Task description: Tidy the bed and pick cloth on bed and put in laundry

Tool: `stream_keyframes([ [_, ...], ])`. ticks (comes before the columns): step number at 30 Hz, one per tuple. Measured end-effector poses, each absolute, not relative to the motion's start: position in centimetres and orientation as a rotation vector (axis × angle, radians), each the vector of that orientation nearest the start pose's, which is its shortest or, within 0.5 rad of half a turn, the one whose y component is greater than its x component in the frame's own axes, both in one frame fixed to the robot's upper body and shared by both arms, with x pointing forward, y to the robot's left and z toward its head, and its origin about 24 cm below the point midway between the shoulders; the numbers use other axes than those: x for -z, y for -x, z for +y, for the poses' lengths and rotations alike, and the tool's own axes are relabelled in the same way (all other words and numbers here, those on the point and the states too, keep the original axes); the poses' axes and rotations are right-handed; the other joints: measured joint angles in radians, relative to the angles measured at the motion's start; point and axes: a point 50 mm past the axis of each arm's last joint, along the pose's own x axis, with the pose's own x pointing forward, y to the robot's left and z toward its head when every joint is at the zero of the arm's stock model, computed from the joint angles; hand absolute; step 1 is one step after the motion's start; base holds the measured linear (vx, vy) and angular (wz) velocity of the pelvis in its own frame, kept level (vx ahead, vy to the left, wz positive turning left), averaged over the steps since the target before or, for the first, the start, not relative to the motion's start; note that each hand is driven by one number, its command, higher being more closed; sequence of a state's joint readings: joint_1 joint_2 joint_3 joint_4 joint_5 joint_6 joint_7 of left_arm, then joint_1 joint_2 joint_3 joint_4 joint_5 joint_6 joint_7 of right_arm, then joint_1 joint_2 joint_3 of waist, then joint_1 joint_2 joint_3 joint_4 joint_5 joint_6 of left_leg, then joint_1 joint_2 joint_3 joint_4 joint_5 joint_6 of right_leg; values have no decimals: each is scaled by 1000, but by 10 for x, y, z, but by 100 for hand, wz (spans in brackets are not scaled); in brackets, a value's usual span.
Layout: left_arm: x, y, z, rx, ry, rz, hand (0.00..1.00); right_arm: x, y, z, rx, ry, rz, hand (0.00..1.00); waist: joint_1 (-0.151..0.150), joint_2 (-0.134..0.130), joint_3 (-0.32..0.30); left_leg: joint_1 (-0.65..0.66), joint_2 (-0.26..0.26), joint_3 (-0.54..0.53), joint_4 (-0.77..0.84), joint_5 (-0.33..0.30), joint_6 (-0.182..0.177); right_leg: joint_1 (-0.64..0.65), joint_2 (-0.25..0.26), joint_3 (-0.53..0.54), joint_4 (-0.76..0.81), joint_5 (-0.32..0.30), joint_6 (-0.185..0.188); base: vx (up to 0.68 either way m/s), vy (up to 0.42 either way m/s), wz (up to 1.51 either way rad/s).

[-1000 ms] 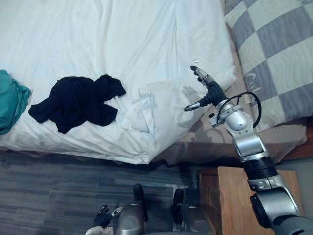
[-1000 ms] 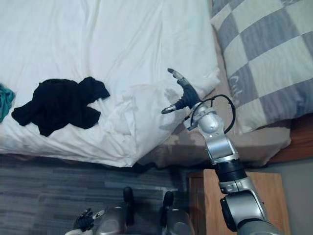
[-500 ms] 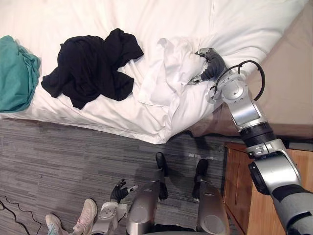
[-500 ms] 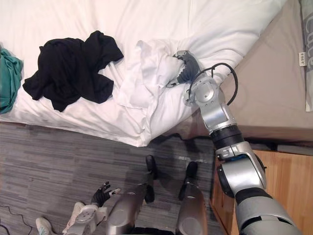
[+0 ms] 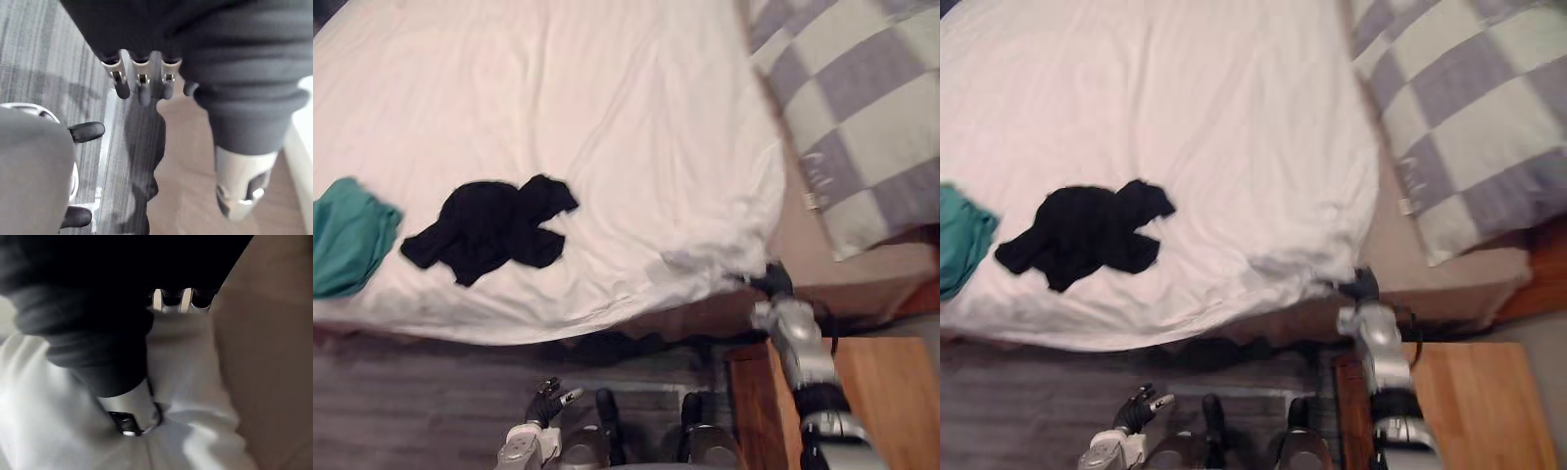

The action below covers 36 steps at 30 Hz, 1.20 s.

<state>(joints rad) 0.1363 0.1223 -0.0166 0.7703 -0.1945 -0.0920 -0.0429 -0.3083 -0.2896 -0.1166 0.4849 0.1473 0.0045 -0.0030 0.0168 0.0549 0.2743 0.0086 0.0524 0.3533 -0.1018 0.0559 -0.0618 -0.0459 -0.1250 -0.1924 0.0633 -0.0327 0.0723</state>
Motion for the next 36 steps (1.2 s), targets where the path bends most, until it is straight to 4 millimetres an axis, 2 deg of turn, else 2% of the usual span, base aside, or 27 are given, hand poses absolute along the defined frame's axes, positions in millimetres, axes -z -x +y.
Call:
stream_keyframes([
  [1, 131, -134, 194, -112, 76, 813, 0, -18, -292, -240, 181, 38, 186, 0, -13, -10, -14, 11, 0, 9, 0, -7, -2, 10, 1, 5, -7, 1, 1, 122, 19, -46],
  [3, 135, -128, 195, -125, 74, 850, 0, 19, -251, -245, 279, -138, 268, 0, -43, -28, -52, 41, 2, 40, -1, -23, -3, 29, 4, 25, -19, 1, 2, 85, 8, -41],
  [6, 138, -125, 191, -123, 81, 867, 0, 39, -231, -239, 359, -363, 299, 0, -77, -25, -80, 81, 2, 67, -3, -41, -3, 62, 8, 44, -36, 1, 2, 69, 11, -28],
  [9, 139, -122, 196, -160, 92, 868, 0, 65, -210, -235, 492, -614, 343, 0, -74, -23, -91, 111, 8, 90, -8, -52, -7, 102, 17, 51, -56, 1, 0, 71, -5, -6],
  [12, 143, -111, 202, -204, 111, 901, 0, 72, -199, -238, 587, -697, 346, 0, -73, -25, -91, 123, 13, 138, -8, -53, -8, 118, 21, 60, -69, 9, -12, 46, -1, -5],
  [13, 145, -103, 204, -229, 124, 916, 0, 77, -188, -247, 686, -717, 360, 0, -70, -26, -91, 130, 16, 167, -8, -57, -12, 122, 23, 65, -69, 10, -13, 53, -4, -20],
  [14, 148, -92, 204, -257, 142, 938, 0, 81, -164, -269, 869, -728, 362, 0, -69, -27, -91, 142, 19, 188, -8, -64, -19, 129, 25, 74, -69, 10, -13, 43, -6, -23],
  [15, 149, -88, 204, -274, 156, 945, 0, 80, -152, -282, 959, -716, 354, 100, -70, -28, -91, 148, 19, 192, -8, -68, -20, 133, 25, 76, -69, 10, -13, 19, -7, -26],
  [16, 149, -81, 207, -303, 170, 952, 0, 67, -125, -315, 1151, -620, 303, 100, -72, -29, -93, 152, 21, 204, -9, -77, -21, 138, 27, 85, -67, 10, -13, -4, -6, -22],
  [17, 150, -77, 208, -308, 168, 961, 0, 59, -115, -329, 1212, -555, 277, 100, -72, -32, -94, 156, 22, 213, -9, -82, -23, 137, 28, 91, -67, 10, -13, -7, -9, -32],
  [18, 151, -68, 211, -323, 170, 981, 0, 33, -106, -352, 1284, -420, 179, 100, -85, -38, -98, 159, 22, 217, -9, -90, -26, 134, 30, 98, -67, 9, -13, -4, -13, -28],
  [19, 152, -63, 211, -329, 171, 991, 0, 20, -105, -360, 1294, -371, 129, 100, -93, -44, -102, 157, 23, 218, -9, -93, -26, 129, 31, 101, -67, 9, -13, -9, -30, -30],
  [20, 152, -57, 217, -338, 157, 1005, 0, -12, -110, -371, 1264, -250, 6, 100, -111, -53, -108, 158, 23, 218, -9, -94, -26, 123, 32, 111, -65, 8, -14, -35, -42, -24],
  [21, 152, -55, 220, -330, 141, 1016, 0, -32, -120, -372, 1206, -180, -66, 100, -116, -62, -112, 154, 22, 222, -9, -91, -23, 112, 32, 116, -58, 5, -16, -57, -51, -17],
  [22, 152, -54, 220, -319, 130, 1022, 0, -55, -138, -365, 1071, -85, -136, 100, -119, -70, -114, 148, 23, 219, -9, -88, -22, 104, 34, 117, -52, 5, -16, -70, -42, -2],
  [23, 152, -53, 221, -316, 124, 1027, 0, -69, -157, -353, 929, -46, -177, 100, -119, -76, -120, 139, 23, 214, -9, -86, -19, 97, 34, 115, -50, 5, -16, -56, -29, 10],
  [24, 152, -53, 224, -316, 116, 1031, 0, -75, -170, -343, 842, -24, -194, 100, -119, -78, -121, 135, 23, 210, -9, -86, -18, 94, 33, 115, -50, 5, -16, -51, -19, 14],
  [27, 153, -52, 224, -284, 93, 1058, 0, -91, -233, -291, 457, -11, -204, 100, -100, -75, -120, 110, 21, 183, -9, -66, -4, 79, 31, 97, -42, 13, -28, -58, -14, 23],
  [28, 153, -54, 223, -278, 94, 1057, 0, -94, -244, -282, 402, -14, -201, 100, -97, -72, -115, 100, 19, 168, -9, -60, 0, 77, 30, 86, -41, 14, -30, -72, -5, 46],
  [30, 153, -64, 219, -259, 106, 1043, 0, -111, -282, -264, 286, -80, -221, 100, -68, -51, -89, 67, 15, 144, -7, -42, 11, 44, 25, 67, -32, 29, -50, -78, 8, 41],
  [32, 152, -75, 215, -234, 113, 1020, 0, -135, -308, -255, 225, -123, -271, 100, -58, -28, -41, 39, 10, 122, -3, -30, 23, 26, 19, 50, -28, 38, -50, -107, 21, 35],
  [34, 146, -105, 208, -203, 140, 949, 0, -185, -345, -236, 120, -227, -374, 100, -35, 15, 80, -53, 10, 104, 57, -28, 44, -50, 3, 40, 12, 47, -49, -185, 35, 27],
  [35, 145, -112, 206, -197, 148, 933, 0, -192, -351, -234, 109, -248, -384, 100, -31, 26, 105, -80, 12, 101, 80, -32, 49, -72, 1, 39, 24, 48, -47, -207, 16, 24],
  [36, 142, -124, 200, -173, 162, 910, 0, -192, -365, -234, 117, -293, -340, 100, -16, 56, 137, -150, 15, 94, 128, -37, 58, -135, -6, 38, 55, 49, -47, -121, -1, 16],
])
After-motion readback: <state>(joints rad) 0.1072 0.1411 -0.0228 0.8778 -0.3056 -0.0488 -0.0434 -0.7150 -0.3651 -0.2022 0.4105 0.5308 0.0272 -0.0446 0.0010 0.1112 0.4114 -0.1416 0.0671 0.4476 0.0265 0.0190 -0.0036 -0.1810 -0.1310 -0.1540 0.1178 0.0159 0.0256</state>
